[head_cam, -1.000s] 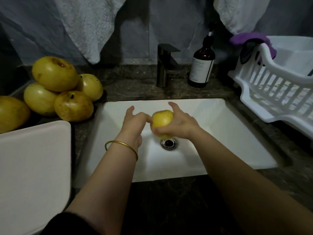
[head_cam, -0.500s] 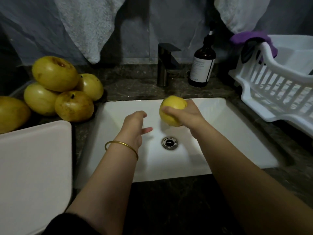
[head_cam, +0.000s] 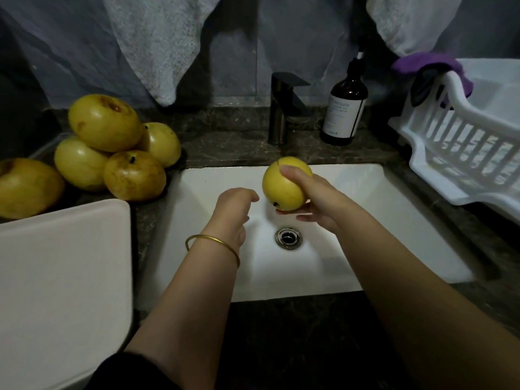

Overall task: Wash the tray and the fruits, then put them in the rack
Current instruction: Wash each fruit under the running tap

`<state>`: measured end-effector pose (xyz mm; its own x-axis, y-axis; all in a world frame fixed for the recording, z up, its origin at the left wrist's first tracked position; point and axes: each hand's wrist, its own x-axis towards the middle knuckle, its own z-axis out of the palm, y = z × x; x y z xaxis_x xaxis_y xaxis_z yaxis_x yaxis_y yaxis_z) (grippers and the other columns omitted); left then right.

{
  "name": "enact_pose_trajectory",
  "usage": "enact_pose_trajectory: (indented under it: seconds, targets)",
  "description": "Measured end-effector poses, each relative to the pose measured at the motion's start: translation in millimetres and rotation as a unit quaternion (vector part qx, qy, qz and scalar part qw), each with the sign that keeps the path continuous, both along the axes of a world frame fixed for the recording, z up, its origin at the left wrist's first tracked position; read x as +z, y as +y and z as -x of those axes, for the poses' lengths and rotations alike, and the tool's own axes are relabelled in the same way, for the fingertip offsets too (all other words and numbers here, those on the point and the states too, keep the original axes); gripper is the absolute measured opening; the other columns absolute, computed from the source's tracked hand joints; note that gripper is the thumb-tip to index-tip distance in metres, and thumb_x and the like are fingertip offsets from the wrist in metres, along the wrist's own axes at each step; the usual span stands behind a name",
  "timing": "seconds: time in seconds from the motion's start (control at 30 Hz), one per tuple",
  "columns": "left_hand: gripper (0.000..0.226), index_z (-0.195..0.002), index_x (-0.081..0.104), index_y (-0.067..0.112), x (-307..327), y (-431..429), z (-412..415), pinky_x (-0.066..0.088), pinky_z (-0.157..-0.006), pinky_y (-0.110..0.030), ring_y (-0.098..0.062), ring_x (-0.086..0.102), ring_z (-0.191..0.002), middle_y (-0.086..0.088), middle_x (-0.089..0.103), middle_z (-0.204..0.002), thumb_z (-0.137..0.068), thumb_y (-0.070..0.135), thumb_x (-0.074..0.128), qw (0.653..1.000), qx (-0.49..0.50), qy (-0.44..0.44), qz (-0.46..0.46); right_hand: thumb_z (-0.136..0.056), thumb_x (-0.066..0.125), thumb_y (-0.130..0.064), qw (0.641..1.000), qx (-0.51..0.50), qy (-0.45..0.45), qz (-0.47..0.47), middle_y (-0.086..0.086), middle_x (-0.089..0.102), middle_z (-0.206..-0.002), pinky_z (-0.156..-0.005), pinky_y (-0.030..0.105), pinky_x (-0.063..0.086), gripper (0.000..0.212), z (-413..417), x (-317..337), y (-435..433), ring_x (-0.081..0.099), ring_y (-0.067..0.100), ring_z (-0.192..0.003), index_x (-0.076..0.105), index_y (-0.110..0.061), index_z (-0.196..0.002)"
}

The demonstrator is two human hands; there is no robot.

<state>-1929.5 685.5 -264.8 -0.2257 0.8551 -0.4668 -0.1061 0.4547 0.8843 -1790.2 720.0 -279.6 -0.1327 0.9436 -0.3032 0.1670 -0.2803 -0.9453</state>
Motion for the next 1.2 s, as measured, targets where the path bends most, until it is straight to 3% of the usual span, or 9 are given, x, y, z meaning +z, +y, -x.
enact_pose_trajectory:
  seconds: [0.13,0.2,0.27,0.3,0.6,0.73,0.87,1.03,1.2]
  targets:
    - [0.039,-0.134,0.045,0.007,-1.2,-4.2,1.3,0.035,-0.082,-0.031,-0.031,0.050,-0.121,-0.009,0.044,-0.131,-0.095,0.010,0.049,0.999,0.030,-0.022,-0.033,-0.074,0.066,-0.054,0.996,0.044,0.068,0.031,0.006,0.062,-0.120,-0.094,0.037,0.046,0.068,0.9,5.8,-8.2,0.071,0.023,-0.088,0.042,-0.026,-0.131]
    - [0.042,-0.136,0.045,0.009,-3.0,-6.5,1.7,0.034,-0.083,-0.031,-0.030,0.050,-0.121,-0.003,0.047,-0.131,-0.095,0.011,0.049,0.997,0.032,-0.009,-0.068,-0.076,0.068,-0.054,0.974,0.041,-0.208,-0.079,0.000,0.058,-0.120,-0.080,0.024,0.044,0.071,6.8,1.1,-10.6,0.064,0.017,-0.093,0.038,-0.025,-0.132]
    - [0.044,-0.139,0.044,0.014,-3.1,-10.8,3.3,0.033,-0.088,-0.031,-0.027,0.047,-0.124,-0.004,0.047,-0.138,-0.095,0.012,0.048,0.994,0.031,0.019,-0.101,-0.070,0.068,-0.063,0.850,0.016,-0.493,-0.185,-0.001,0.055,-0.120,-0.086,0.034,0.037,0.078,8.7,-5.9,-13.7,0.056,0.022,-0.105,0.033,-0.029,-0.131]
    - [0.044,-0.139,0.045,0.014,-1.3,-13.5,3.9,0.033,-0.090,-0.031,-0.027,0.046,-0.125,-0.005,0.047,-0.138,-0.095,0.011,0.048,0.993,0.027,0.028,-0.109,-0.068,0.067,-0.065,0.830,0.001,-0.520,-0.203,-0.001,0.055,-0.122,-0.090,0.039,0.034,0.080,7.8,-7.8,-14.8,0.054,0.025,-0.109,0.032,-0.030,-0.131]
    - [0.033,-0.126,0.057,0.017,38.9,-47.8,39.5,0.036,-0.086,-0.028,-0.020,0.051,-0.116,0.001,0.054,-0.116,-0.095,0.012,0.049,0.982,-0.001,0.085,-0.169,-0.067,0.076,-0.056,0.928,-0.053,-0.292,-0.226,-0.004,0.050,-0.113,-0.097,0.039,0.042,0.083,29.2,37.8,-41.8,0.052,0.024,-0.112,0.035,-0.028,-0.134]
    - [0.027,-0.117,0.061,0.015,58.8,-68.1,69.3,0.037,-0.063,-0.022,-0.019,0.055,-0.101,-0.004,0.059,-0.104,-0.093,0.010,0.050,0.970,0.025,0.113,-0.215,-0.059,0.082,-0.053,0.954,-0.039,-0.171,-0.242,-0.004,0.051,-0.117,-0.098,0.045,0.045,0.084,56.8,54.8,-55.4,0.053,0.023,-0.111,0.040,-0.030,-0.128]
    - [0.025,-0.113,0.062,0.013,69.8,-90.6,97.7,0.037,-0.059,-0.022,-0.019,0.057,-0.085,-0.007,0.060,-0.093,-0.092,0.010,0.049,0.967,0.043,0.108,-0.228,-0.068,0.083,-0.036,0.966,-0.021,-0.057,-0.250,-0.003,0.050,-0.117,-0.079,0.025,0.049,0.075,86.6,68.3,-73.5,0.054,0.014,-0.102,0.040,-0.024,-0.129]
    - [0.018,-0.107,0.061,0.013,71.4,-116.3,128.0,0.043,-0.046,-0.014,-0.016,0.054,-0.075,-0.008,0.059,-0.089,-0.095,0.010,0.048,0.970,0.043,0.111,-0.214,-0.064,0.079,-0.051,0.924,-0.013,-0.314,-0.220,0.001,0.054,-0.123,-0.092,0.039,0.045,0.085,119.1,46.3,-94.5,0.054,0.027,-0.112,0.036,-0.025,-0.132]
    - [0.018,-0.110,0.060,0.013,66.1,-135.4,164.3,0.044,-0.049,-0.015,-0.021,0.057,-0.089,-0.011,0.060,-0.101,-0.096,0.015,0.048,0.974,0.064,0.114,-0.183,-0.067,0.077,-0.054,0.933,-0.036,-0.280,-0.221,0.004,0.053,-0.126,-0.093,0.036,0.042,0.085,142.2,54.1,-106.9,0.053,0.029,-0.115,0.034,-0.023,-0.134]
